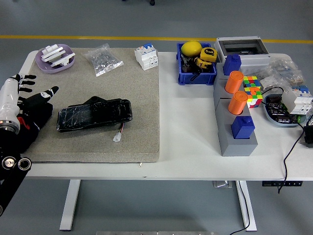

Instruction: Pick the rag up,wipe the panel,place it on the desk

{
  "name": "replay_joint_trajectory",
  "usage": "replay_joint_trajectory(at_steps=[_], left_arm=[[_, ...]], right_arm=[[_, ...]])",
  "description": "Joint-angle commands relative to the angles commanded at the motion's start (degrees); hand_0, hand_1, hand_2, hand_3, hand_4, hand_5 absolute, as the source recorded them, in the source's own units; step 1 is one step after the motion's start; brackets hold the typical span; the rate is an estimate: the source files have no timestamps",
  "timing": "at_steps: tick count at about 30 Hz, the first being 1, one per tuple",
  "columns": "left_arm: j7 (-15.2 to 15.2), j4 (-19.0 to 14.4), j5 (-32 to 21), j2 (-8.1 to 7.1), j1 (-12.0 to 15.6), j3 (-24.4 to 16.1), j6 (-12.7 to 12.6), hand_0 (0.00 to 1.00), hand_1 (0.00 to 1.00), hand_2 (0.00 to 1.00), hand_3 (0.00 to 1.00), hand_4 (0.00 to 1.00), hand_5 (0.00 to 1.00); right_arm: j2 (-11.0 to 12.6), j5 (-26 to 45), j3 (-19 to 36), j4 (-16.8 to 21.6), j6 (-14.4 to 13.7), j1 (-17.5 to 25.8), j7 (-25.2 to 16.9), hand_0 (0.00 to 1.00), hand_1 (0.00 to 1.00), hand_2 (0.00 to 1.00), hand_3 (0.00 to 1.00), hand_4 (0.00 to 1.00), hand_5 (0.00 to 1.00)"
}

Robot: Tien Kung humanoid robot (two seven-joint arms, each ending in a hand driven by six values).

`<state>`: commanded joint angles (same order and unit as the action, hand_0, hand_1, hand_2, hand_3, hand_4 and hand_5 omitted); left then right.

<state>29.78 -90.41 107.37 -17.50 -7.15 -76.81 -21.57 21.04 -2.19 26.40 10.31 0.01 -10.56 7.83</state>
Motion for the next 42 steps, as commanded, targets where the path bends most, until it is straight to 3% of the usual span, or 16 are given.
replay_joint_trajectory(at_steps=[12, 21, 30, 31, 36, 37, 42], left_arm=[[-4.03, -4.31, -2.21, -1.38, 0.65, 0.41, -2.86, 0.354, 0.623, 0.686, 0.721, 0.998, 0.462], [-10.58, -5.47, -7.28, -3.34, 0.98, 1.27, -3.40, 0.357, 0.625, 0.665, 0.699, 0.979, 0.436], [-11.61, -5.23, -8.49, -3.54, 0.88, 1.81, -3.98, 0.372, 0.635, 0.663, 0.650, 0.930, 0.393], [-11.89, -5.14, -8.75, -3.53, 0.93, 1.80, -3.98, 0.419, 0.650, 0.647, 0.645, 0.928, 0.388], [-12.75, -5.01, -9.38, -3.45, 1.15, 1.34, -3.80, 0.419, 0.650, 0.647, 0.645, 0.928, 0.388], [-12.89, -5.02, -9.44, -3.46, 1.18, 1.24, -3.80, 0.567, 0.671, 0.659, 0.647, 0.938, 0.406], [-13.88, -5.06, -10.03, -3.55, 1.29, 0.60, -3.79, 0.567, 0.671, 0.659, 0.647, 0.938, 0.406]], right_arm=[[0.22, 2.12, -3.12, 0.00, 0.25, -0.55, -0.28, 0.711, 0.496, 0.632, 0.617, 0.998, 0.553], [0.45, 4.89, -5.98, 0.00, 0.50, -0.68, -1.12, 0.710, 0.496, 0.633, 0.616, 0.998, 0.552], [0.26, 5.73, -6.47, 0.00, 0.63, -0.56, -1.40, 0.710, 0.496, 0.633, 0.617, 0.998, 0.552], [0.20, 5.51, -6.11, 0.00, 0.62, -0.56, -1.38, 0.710, 0.496, 0.633, 0.617, 0.998, 0.552], [0.10, 6.26, -6.60, 0.00, 0.69, -0.53, -1.72, 0.710, 0.496, 0.633, 0.617, 0.998, 0.552], [0.08, 6.58, -6.96, 0.00, 0.73, -0.53, -1.81, 0.710, 0.495, 0.632, 0.617, 0.998, 0.552], [0.00, 7.22, -7.68, 0.00, 0.88, -0.55, -2.04, 0.710, 0.495, 0.632, 0.617, 0.998, 0.552]])
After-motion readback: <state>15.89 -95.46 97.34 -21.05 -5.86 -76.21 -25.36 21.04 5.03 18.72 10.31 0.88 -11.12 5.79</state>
